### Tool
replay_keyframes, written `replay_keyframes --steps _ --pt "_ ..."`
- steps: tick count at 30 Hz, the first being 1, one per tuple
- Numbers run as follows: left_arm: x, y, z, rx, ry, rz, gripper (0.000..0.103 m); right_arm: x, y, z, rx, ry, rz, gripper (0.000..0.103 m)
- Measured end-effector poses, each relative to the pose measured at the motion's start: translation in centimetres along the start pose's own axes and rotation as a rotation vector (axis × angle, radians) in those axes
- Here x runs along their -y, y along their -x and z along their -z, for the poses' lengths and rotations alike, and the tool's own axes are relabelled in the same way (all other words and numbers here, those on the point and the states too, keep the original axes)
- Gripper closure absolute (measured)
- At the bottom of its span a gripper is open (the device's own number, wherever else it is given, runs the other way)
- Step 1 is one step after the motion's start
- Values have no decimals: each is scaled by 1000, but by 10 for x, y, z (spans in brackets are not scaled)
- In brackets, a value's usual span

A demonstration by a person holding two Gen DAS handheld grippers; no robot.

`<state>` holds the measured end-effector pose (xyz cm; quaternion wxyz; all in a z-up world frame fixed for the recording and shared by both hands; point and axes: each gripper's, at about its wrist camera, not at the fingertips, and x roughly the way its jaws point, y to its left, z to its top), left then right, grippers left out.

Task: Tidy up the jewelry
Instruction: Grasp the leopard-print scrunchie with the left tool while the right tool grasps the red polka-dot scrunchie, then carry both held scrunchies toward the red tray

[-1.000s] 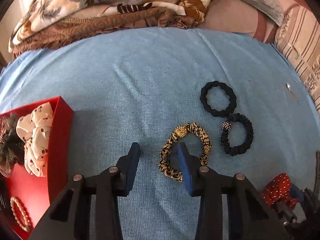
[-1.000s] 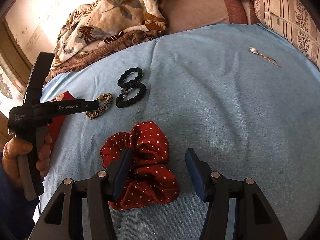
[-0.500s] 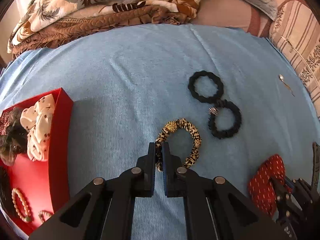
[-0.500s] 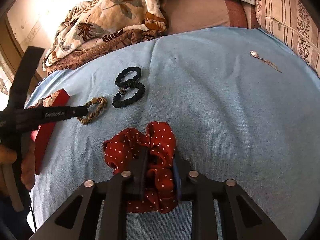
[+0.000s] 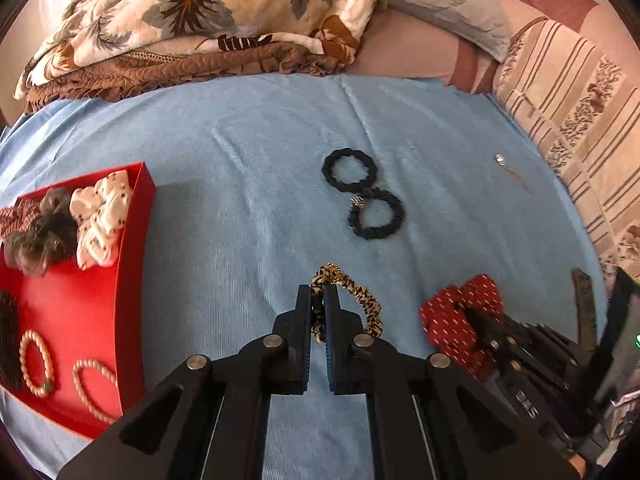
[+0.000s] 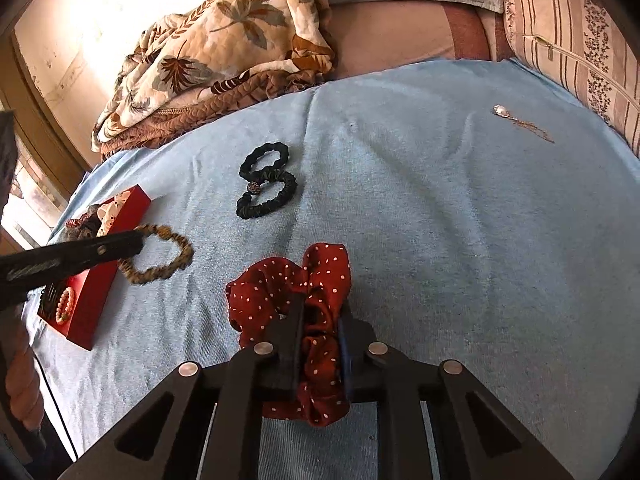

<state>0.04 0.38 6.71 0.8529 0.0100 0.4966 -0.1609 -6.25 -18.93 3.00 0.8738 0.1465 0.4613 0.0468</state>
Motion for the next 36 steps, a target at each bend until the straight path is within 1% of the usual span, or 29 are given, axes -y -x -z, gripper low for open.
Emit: replay_keyframes --steps 4,9,14,20,25,31,34,36 --pt "5 21 11 38 -13 -6 98 1 5 2 11 -7 -1 87" --pt "13 42 23 83 -42 -30 97 -2 10 5 21 -3 2 87" --pt "18 59 37 107 -56 -41 97 -7 13 9 25 -6 -1 87" --pt "15 74 51 118 -38 -42 97 -10 14 17 19 -17 -9 87" --pt "7 84 59 118 -1 -47 97 -10 16 23 14 -35 -11 87" --pt "-3 96 68 134 28 -87 97 -5 20 32 -4 -82 -21 87" --pt "-7 102 74 149 29 -121 97 -4 22 36 -16 -100 -14 87" --pt "-9 105 77 153 31 -129 97 -6 25 39 -18 -95 -7 87"
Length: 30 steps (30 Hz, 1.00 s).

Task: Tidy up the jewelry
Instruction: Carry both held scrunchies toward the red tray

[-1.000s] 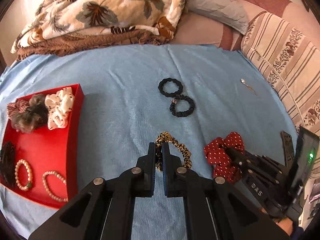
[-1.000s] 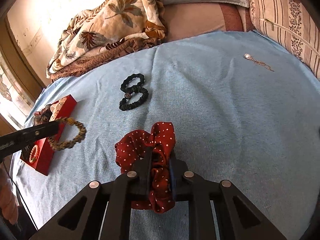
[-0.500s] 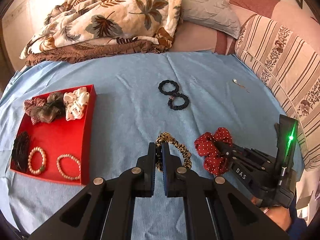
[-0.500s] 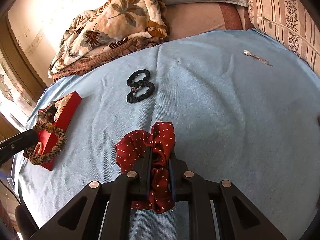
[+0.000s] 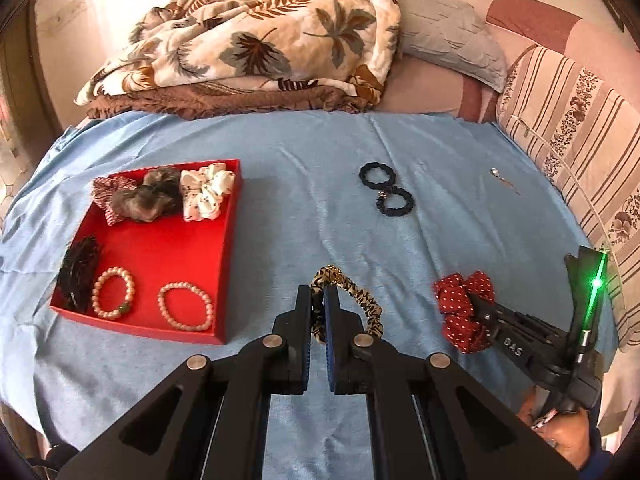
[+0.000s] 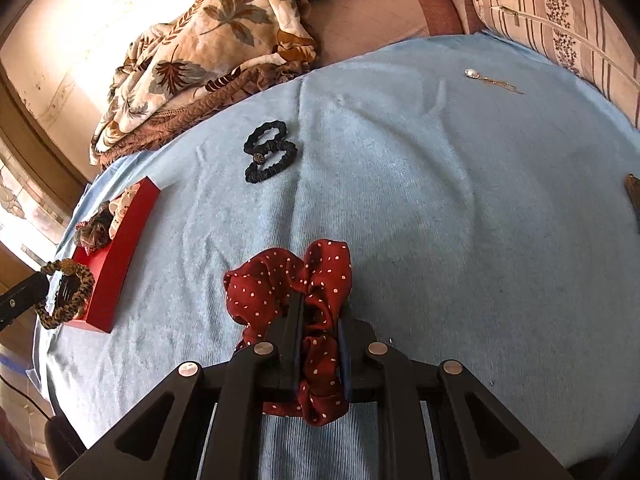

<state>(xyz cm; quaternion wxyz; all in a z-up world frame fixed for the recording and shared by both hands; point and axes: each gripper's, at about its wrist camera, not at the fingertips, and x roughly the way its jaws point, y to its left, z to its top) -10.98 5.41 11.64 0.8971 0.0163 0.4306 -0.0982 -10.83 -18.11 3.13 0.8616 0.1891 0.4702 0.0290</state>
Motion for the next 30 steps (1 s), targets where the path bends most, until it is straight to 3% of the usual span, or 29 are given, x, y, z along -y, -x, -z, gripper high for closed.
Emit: replay_keyframes --steps 30 --pt "-10 29 28 31 2 -30 97 -67 69 14 76 156 -7 87"
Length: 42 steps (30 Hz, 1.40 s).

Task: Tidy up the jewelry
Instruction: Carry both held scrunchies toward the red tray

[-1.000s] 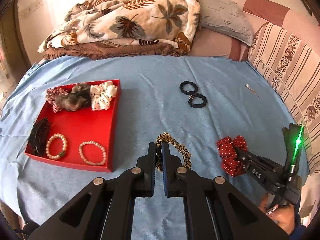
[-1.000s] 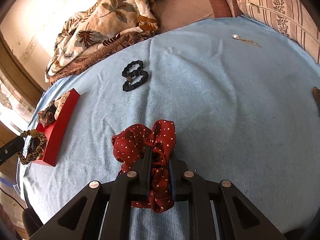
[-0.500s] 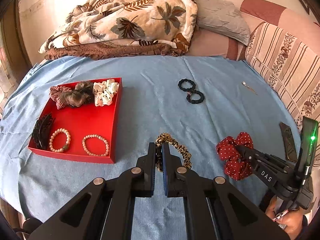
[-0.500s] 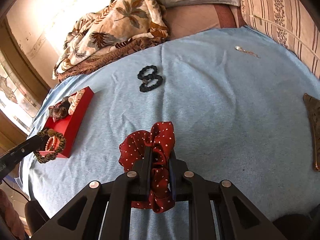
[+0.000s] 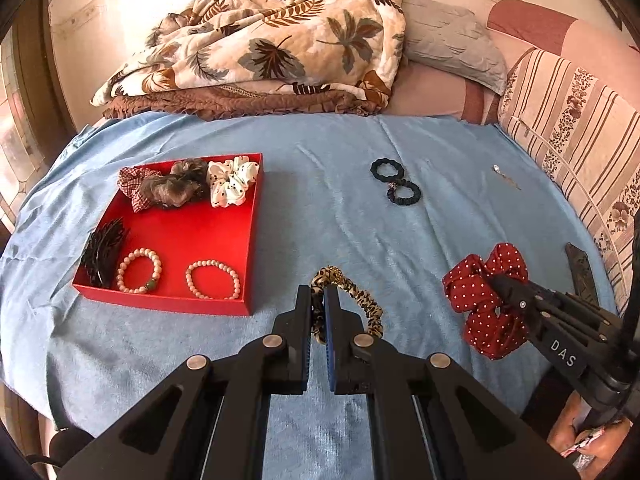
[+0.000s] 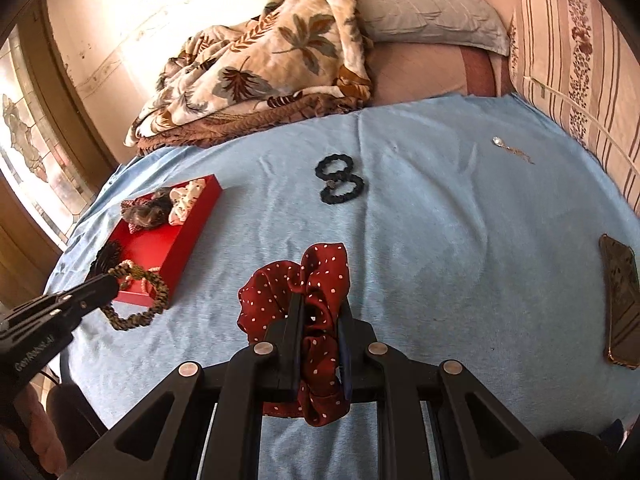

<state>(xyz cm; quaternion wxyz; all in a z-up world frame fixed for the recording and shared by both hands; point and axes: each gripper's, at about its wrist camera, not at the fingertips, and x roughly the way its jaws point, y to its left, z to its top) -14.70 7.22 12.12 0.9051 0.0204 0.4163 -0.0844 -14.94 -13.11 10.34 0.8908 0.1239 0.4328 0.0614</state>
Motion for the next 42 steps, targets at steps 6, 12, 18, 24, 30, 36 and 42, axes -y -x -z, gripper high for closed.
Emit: replay_keyframes --steps 6,12,18,24,30,36,42 --pt "-2 7 5 21 -8 -21 97 -10 4 1 -1 17 8 87" --pt "-7 11 5 34 -7 -35 97 -18 8 0 2 38 17 87" --pt "-12 14 6 41 4 -47 97 -26 10 0 1 56 18 87" --pt "-18 17 7 53 12 -57 97 -34 11 -2 3 75 21 87" --pt "-25 21 7 65 27 -54 97 -43 12 -3 5 91 25 87" --pt "-34 28 5 80 44 -51 97 -54 13 -5 4 115 23 87" --pt "-41 34 4 97 55 -58 97 -67 13 -7 6 140 19 87"
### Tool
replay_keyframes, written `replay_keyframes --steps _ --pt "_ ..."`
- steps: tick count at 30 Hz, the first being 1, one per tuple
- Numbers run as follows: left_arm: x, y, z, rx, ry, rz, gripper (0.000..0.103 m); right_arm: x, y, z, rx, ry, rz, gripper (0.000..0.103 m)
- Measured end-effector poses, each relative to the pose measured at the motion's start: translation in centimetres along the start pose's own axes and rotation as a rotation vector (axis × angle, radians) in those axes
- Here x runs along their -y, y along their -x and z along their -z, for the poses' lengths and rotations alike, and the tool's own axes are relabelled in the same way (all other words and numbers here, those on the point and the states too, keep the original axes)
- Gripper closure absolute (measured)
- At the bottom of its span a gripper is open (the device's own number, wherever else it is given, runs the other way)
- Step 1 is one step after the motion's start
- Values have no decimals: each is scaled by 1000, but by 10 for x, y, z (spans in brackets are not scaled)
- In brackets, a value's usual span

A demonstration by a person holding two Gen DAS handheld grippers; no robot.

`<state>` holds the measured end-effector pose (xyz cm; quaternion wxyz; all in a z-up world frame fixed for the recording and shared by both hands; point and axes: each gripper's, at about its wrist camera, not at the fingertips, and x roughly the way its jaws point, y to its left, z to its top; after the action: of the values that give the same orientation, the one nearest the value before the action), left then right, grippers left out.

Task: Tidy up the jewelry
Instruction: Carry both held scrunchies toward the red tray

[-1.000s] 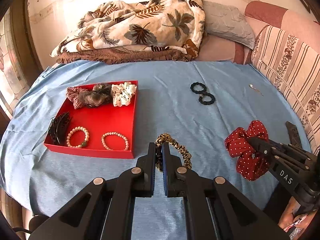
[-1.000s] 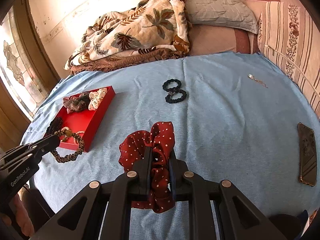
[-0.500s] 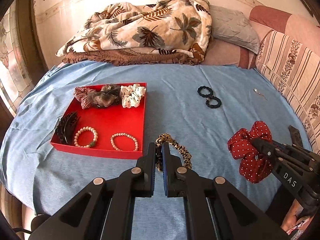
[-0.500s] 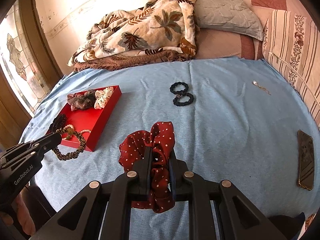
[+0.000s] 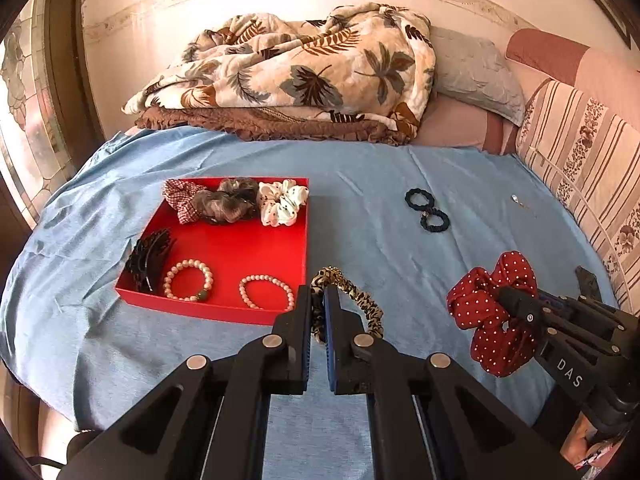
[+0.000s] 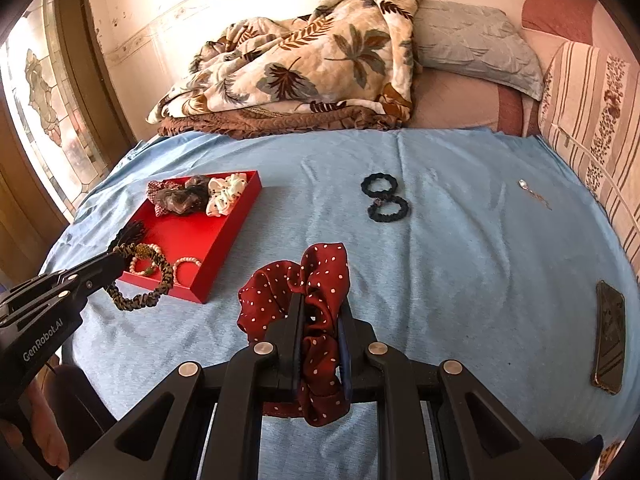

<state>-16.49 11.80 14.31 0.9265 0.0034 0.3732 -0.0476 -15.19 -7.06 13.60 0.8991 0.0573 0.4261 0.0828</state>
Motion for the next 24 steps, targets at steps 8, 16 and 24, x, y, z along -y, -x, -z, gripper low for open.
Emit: replay_keyframes --steps 8,16,24 --pt "-16 3 -1 10 30 -18 97 -16 1 -5 3 36 -10 87" --pt "-30 4 -1 10 61 -28 97 -34 -3 -13 6 75 -32 87" --pt "-39 1 1 -2 85 -35 97 -52 -7 -15 3 107 -51 87"
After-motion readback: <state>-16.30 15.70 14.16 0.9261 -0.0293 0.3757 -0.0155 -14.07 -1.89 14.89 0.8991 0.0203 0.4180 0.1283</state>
